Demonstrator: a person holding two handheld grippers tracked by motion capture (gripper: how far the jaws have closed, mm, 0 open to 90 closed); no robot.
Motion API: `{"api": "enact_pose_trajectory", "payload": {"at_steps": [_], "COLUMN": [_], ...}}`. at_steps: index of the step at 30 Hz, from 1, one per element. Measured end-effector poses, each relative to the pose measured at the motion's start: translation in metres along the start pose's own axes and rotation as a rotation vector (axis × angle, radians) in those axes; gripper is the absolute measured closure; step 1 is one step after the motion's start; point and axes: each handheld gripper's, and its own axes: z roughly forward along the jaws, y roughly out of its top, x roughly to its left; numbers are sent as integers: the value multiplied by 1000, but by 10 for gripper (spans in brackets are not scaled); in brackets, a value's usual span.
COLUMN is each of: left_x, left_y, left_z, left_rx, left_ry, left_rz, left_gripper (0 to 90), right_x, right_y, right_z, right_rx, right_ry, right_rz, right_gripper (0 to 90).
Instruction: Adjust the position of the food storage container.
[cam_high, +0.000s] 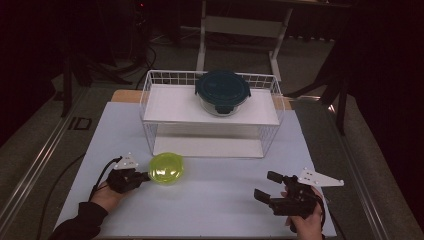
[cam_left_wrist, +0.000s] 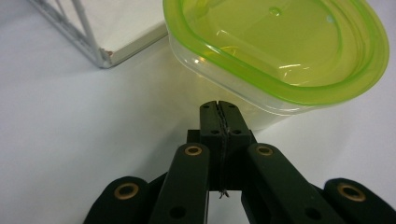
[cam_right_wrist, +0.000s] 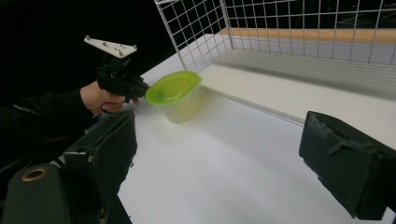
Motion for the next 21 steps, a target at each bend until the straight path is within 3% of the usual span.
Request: {"api": "enact_pose_trajectory", "payload": {"at_steps": [21], "left_x": [-15], "left_y": [27], "left_z": [36], "left_rx": [1], "left_ry": [-34], "left_rz": [26], "left_gripper": [892], "right_x": [0], "right_y": [0], "right_z": [-1], "right_rx": [-3], "right_ry": [3], "right_rz": [-1], "right_gripper": [108]}}
